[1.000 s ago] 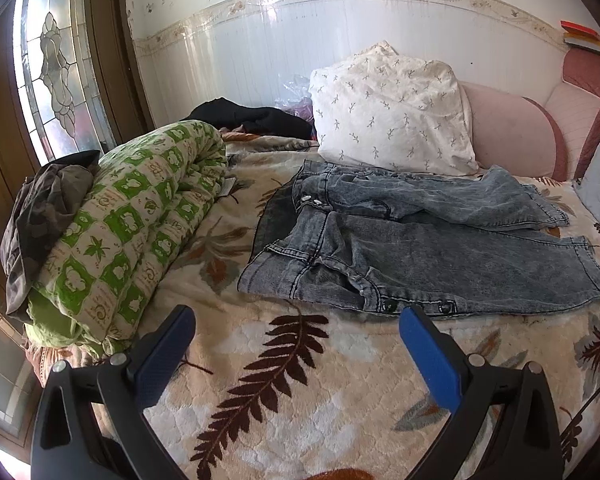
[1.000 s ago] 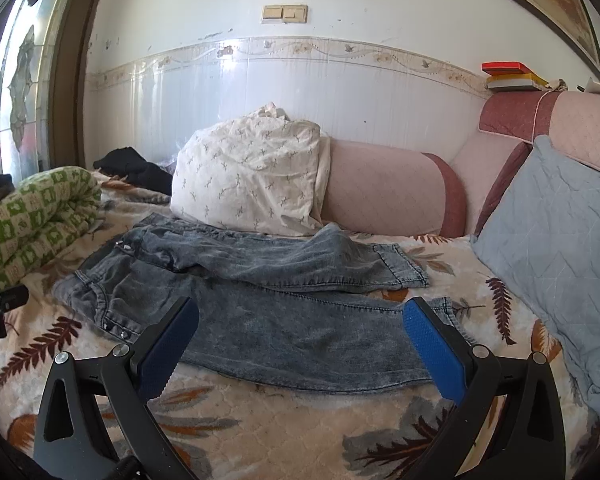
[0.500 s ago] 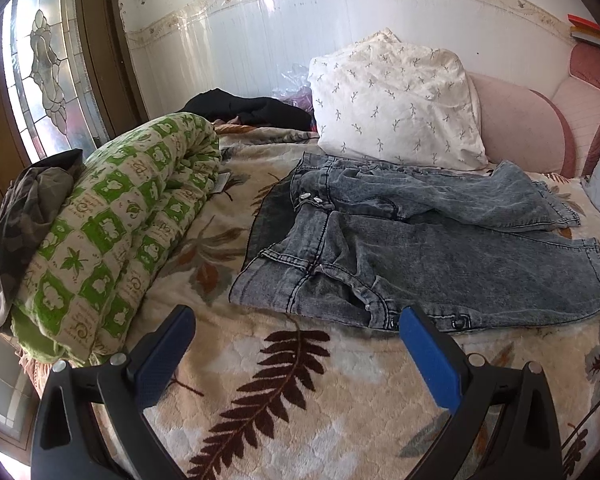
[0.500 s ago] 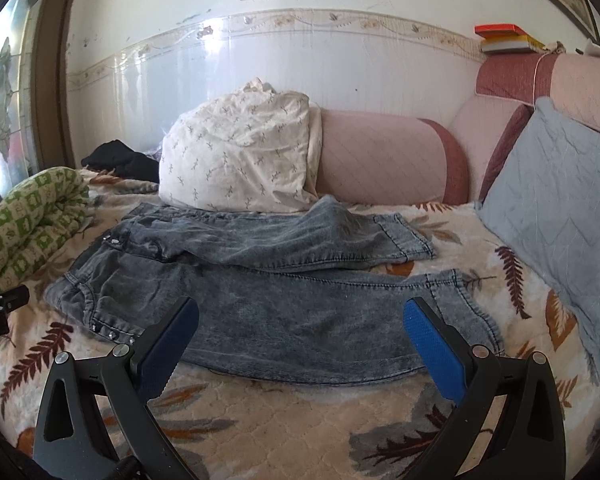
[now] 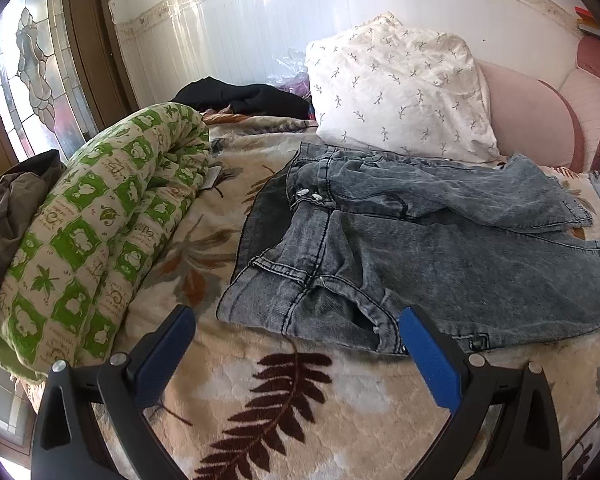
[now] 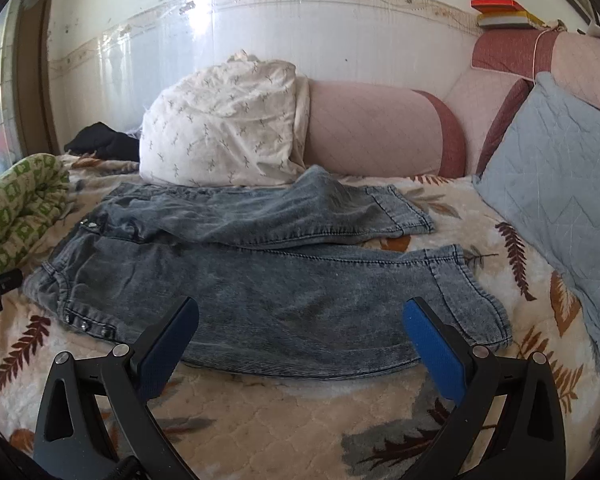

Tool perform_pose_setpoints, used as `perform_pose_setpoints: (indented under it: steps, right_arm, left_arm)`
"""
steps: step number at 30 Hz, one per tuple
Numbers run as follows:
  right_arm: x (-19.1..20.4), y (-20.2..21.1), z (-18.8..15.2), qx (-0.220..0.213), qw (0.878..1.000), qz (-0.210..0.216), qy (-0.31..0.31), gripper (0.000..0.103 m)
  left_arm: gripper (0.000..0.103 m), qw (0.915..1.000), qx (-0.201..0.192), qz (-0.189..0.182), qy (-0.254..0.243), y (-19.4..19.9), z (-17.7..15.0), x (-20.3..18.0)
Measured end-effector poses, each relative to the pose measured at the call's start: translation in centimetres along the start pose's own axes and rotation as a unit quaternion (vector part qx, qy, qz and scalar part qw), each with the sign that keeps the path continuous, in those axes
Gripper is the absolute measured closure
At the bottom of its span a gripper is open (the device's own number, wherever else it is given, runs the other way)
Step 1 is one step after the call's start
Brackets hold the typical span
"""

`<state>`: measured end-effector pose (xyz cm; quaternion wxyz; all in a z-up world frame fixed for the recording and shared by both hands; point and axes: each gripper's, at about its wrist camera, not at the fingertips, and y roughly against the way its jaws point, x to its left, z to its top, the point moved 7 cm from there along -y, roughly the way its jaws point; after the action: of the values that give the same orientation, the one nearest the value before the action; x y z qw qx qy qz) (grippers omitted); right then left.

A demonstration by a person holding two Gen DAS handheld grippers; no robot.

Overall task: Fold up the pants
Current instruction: 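Grasp the jeans waistband edge with left tool while right tool grasps a leg hem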

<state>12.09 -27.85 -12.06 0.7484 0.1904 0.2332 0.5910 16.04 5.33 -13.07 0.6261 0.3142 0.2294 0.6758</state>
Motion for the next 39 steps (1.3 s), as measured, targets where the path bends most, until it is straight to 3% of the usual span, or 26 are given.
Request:
perform_pose_setpoints:
  steps: [12,20,27,30,33,36,39]
  right_arm:
    - [-2.8,-0.4,1.0,0.004,1.0,-0.021,-0.02,0.0]
    - [-7.5,-1.5,2.6,0.013,0.996,-0.035,-0.084,0.0]
    - [-13.1,-4.0,6.6,0.046,0.991,-0.038,-0.118,0.0]
    - [-15.8,-6.7,9.0,0.075,0.988,-0.049,-0.124,0.0]
    - [-18.1,-11.0,11.5,0.113,0.98,-0.024,-0.159,0.0]
    - [-19.6,-16.7,13.4,0.153,0.963,0.025,-0.223,0.0]
    - [-19.7,-21.7,14.2,0.18,0.945,0.056,-0.268,0.0]
  left_arm:
    - [0.0,0.9999,0.01,0.01,0.002,-2.1,1.1,0.7]
    - [0.0,0.9997,0.016,0.013,-0.008,-3.3,2.0,0.9]
    - [0.0,0.999,0.016,0.013,-0.039,-5.0,6.2,2.0]
    - [0.0,0.9981,0.024,0.009,-0.055,-7.0,9.2,2.3]
    - [0.0,0.9966,0.048,0.021,-0.064,-10.6,12.3,2.8]
    - [0.0,0.9938,0.08,0.025,-0.073,-14.7,14.9,2.9]
    - [0.0,0.9919,0.114,-0.001,-0.056,-18.5,16.8,2.6]
